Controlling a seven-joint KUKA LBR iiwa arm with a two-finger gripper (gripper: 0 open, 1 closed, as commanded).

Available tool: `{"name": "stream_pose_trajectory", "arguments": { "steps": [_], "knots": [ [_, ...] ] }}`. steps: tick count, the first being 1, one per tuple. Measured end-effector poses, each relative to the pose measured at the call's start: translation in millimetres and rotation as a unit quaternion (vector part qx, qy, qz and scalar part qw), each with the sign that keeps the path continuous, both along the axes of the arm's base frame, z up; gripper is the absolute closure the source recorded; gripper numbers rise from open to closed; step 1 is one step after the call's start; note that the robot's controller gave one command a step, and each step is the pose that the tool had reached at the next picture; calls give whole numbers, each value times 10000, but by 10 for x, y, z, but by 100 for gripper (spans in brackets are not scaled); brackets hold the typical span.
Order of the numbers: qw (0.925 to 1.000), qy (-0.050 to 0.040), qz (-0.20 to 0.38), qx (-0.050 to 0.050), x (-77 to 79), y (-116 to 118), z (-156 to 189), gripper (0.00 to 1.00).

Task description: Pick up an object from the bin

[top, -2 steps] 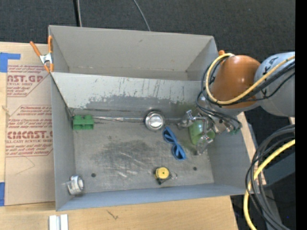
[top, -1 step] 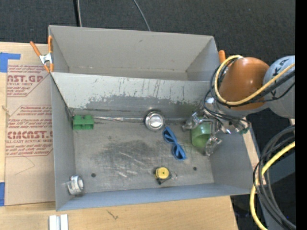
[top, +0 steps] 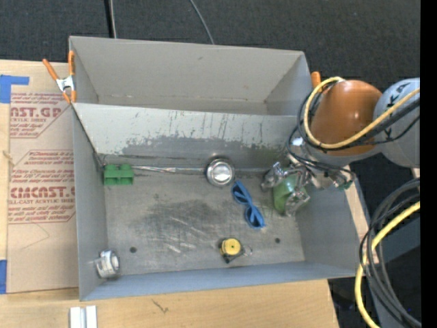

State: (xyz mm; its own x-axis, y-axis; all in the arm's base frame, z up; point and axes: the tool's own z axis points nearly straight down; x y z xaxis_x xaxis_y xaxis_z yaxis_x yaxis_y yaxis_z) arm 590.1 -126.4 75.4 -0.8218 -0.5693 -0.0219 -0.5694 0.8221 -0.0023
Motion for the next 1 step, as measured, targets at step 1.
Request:
{"name": "stream_pose_trajectory", "arguments": {
  "steps": [1],
  "knots": [
    [10000, 47, -2, -54, 28, 16, 720, 100]
  ]
}}
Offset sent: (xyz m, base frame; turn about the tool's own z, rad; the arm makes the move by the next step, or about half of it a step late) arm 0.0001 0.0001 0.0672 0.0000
